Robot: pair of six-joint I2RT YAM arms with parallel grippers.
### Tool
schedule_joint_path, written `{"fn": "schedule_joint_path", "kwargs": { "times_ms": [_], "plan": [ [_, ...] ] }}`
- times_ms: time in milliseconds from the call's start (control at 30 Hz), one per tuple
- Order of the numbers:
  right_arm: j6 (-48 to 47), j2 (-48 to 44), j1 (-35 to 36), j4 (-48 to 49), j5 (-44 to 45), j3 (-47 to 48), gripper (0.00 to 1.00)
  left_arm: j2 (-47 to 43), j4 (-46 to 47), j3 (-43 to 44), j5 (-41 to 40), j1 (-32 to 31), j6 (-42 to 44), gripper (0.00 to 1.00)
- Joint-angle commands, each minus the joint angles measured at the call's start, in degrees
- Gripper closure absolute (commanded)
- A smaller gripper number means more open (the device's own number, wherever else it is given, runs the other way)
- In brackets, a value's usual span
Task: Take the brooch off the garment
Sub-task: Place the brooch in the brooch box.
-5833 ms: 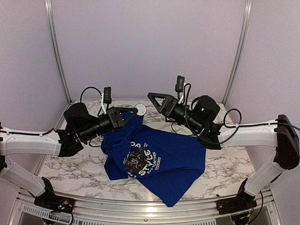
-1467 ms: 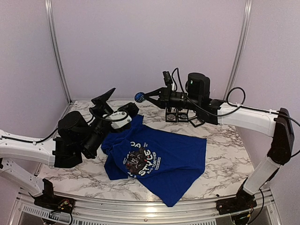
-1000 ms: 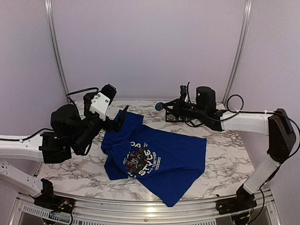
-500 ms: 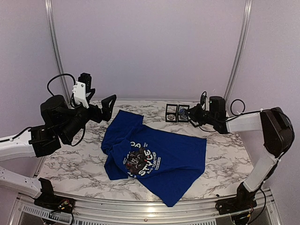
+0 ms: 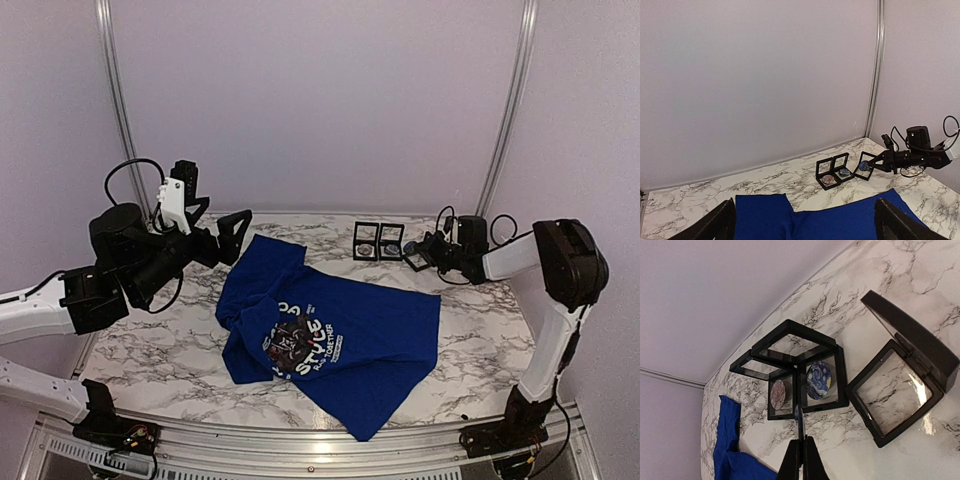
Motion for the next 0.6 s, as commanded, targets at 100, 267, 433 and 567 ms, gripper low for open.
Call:
{"fn": "schedule_joint_path", "kwargs": {
  "times_ms": [100,267,433,567],
  "plan": [
    [-2.5,5.2,-2.5,1.2,-1.4,5.6,1.0,0.4,-3.1,1.7,0.4,0.5,-2.0,0.01],
    [-2.9,7.2,-2.9,1.1,-0.7,6.8,1.0,1.2,-3.5,2.5,0.4,0.5,-2.7,0.01],
    [-3.5,8.9,-3.1,0.5,0.0,8.1,1.0,2.3,-3.6,3.3,0.6,0.5,-3.2,0.01],
    [-3.8,9.4,-3.2,0.7,1.2,8.0,1.0,2.6,-3.7,3.7,0.7,0.4,-3.3,0.01]
  ]
}}
